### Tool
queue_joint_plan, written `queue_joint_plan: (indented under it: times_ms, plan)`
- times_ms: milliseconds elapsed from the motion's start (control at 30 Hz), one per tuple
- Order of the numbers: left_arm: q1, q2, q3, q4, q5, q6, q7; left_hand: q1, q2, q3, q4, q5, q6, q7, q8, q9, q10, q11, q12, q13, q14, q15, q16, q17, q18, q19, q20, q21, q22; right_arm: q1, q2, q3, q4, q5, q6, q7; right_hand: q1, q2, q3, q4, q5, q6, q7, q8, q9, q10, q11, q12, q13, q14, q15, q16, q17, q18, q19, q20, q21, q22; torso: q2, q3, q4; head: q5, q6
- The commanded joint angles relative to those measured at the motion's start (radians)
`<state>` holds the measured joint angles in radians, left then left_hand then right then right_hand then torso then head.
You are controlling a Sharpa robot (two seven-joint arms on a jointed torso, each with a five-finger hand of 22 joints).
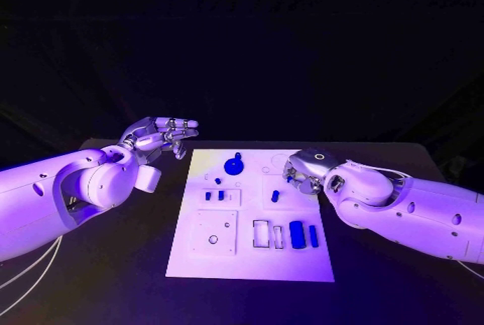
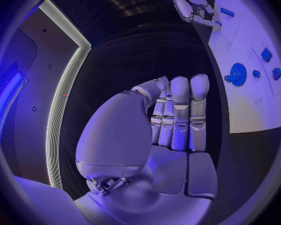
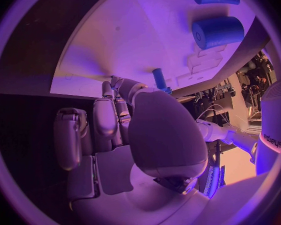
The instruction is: Assemble the parts on the task board
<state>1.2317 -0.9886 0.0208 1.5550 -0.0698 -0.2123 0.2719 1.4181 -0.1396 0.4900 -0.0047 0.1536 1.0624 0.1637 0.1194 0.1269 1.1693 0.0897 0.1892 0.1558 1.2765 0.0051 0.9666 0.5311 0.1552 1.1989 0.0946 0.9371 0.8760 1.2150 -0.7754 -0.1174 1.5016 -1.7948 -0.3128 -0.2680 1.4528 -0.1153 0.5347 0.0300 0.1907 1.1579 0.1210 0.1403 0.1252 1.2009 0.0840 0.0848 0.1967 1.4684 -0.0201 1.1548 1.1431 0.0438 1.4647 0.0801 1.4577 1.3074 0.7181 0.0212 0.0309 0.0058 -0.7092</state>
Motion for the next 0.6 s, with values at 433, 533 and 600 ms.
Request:
queue_joint_plan:
  times_ms: [433,533,600]
  plan:
    - [0.001,0.004,0.0,-0.001,-0.005,0.024,-0.003,-0.001,0.009,-0.001,-0.007,0.004,-0.005,0.006,-0.008,-0.003,-0.014,0.002,0.005,0.001,-0.012,0.0,-0.008,-0.005,0.01,-0.008,-0.005,-0.018,-0.014,0.021,-0.078,0.013,0.158,0.053,-0.063,0.014,-0.013,-0.005,0.0,-0.007,-0.006,0.007,0.003,-0.005,0.003,0.037,-0.026,-0.003,0.002,0.035,-0.005,0.007,0.001,-0.022,0.066,-0.002,0.016,0.218,0.0,-0.0004,-0.0022,0.007,0.004]
    - [0.0,0.005,-0.001,-0.001,-0.005,0.025,-0.003,-0.001,0.009,-0.001,-0.007,0.004,-0.005,0.006,-0.008,-0.003,-0.014,0.002,0.005,0.001,-0.012,0.0,-0.008,-0.005,0.01,-0.008,-0.005,-0.018,-0.014,0.022,-0.076,0.014,0.192,0.064,-0.07,0.019,-0.013,-0.005,-0.001,-0.008,-0.004,0.007,0.003,-0.005,0.003,0.038,-0.026,-0.003,0.001,0.035,-0.005,0.007,0.002,-0.022,0.066,-0.002,0.017,0.219,0.0,0.0,-0.0016,0.011,0.004]
    - [0.0,0.007,-0.001,-0.001,-0.005,0.026,-0.003,-0.001,0.009,-0.001,-0.007,0.004,-0.005,0.006,-0.008,-0.003,-0.014,0.002,0.005,0.001,-0.012,0.0,-0.008,-0.005,0.01,-0.008,-0.005,-0.018,-0.014,0.02,-0.067,0.014,0.215,0.072,-0.072,0.023,-0.014,-0.005,-0.001,-0.009,-0.003,0.008,0.004,-0.005,0.004,0.038,-0.027,-0.003,0.001,0.035,-0.005,0.007,0.001,-0.023,0.067,-0.002,0.019,0.22,0.0,0.0001,-0.0002,0.018,0.001]
